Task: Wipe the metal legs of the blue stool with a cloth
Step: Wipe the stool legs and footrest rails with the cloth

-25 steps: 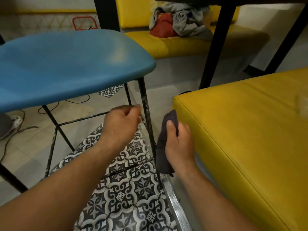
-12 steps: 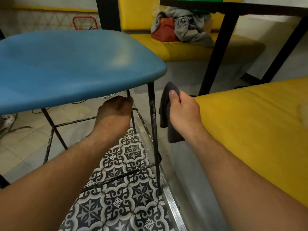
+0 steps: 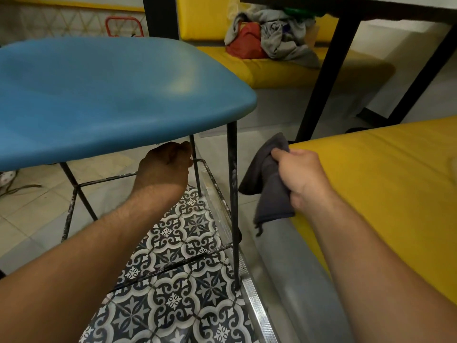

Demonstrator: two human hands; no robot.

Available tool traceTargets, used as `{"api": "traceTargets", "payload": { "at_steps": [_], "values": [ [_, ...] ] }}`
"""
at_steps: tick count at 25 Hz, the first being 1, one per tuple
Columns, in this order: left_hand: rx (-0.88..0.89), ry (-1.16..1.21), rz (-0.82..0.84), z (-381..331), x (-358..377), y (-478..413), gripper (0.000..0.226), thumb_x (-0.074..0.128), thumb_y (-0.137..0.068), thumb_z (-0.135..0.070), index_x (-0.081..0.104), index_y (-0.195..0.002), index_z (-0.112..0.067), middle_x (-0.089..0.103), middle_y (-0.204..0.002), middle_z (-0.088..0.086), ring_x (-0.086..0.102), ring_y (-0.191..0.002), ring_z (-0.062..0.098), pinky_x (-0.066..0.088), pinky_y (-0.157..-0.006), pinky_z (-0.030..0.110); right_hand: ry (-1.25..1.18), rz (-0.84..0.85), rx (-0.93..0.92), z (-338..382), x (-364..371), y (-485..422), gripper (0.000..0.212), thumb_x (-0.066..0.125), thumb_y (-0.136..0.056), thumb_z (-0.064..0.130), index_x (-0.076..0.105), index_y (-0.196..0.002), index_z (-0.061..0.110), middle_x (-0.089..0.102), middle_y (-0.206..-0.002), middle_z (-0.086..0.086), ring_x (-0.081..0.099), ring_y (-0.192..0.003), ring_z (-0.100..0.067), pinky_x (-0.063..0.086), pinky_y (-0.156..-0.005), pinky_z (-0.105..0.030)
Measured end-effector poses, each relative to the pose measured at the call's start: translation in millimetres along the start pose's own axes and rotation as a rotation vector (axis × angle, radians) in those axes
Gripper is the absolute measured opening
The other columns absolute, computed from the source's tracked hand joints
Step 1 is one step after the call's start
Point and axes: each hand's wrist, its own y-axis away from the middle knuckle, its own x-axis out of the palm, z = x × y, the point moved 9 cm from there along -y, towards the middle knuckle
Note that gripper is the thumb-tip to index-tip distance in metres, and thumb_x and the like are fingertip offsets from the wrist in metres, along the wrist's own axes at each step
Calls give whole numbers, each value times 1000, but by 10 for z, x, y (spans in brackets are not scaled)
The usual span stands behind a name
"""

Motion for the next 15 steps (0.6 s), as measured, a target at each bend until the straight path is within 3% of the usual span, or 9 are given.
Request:
{"api": "traceTargets", "payload": {
  "at_steps": [3, 6, 10, 13, 15],
  "values": [
    [25, -29, 26, -3, 48, 7, 31, 46, -99, -39, 70, -96, -19, 72, -94, 0, 67, -90, 23, 50, -93, 44, -116, -84, 47, 69, -177, -85, 15, 66, -85, 21, 67, -73, 12, 68, -55, 3, 66, -52, -12, 49, -42, -20],
    [50, -33, 29, -47, 65, -11, 35, 46, -97, -40, 69, -98, -14, 72, -95, 6, 66, -91, 27, 50, -92, 47, -171, -183, -79, 228, -88, -1, 22, 63, -89, 25, 64, -69, 17, 68, -61, 5, 65, -61, -12, 47, -48, -21],
    [106, -54, -4, -152, 56, -37, 40, 42, -94, -40, 69, -98, -11, 73, -94, 7, 67, -92, 29, 49, -92, 46, -22, -31, -346, 331, 516, 470, 27, 52, -97, 28, 60, -72, 22, 57, -64, 7, 53, -51, 4, 35, -41, -10],
    [111, -40, -25, -157, 40, -31, 34, 43, -94, -36, 70, -97, -15, 73, -92, 5, 68, -90, 26, 50, -90, 42, 53, -52, -587, 370, 593, 753, 34, 47, -99, 32, 49, -65, 34, 54, -77, 2, 52, -67, -4, 40, -55, -18],
    [88, 3, -17, -140, 54, -22, 28, 45, -95, -32, 69, -91, -20, 72, -89, 0, 69, -87, 21, 51, -86, 35, -65, -44, -578, 305, 572, 756, 30, 45, -99, 32, 52, -70, 38, 58, -101, -4, 57, -89, -13, 50, -69, -29]
  ]
}}
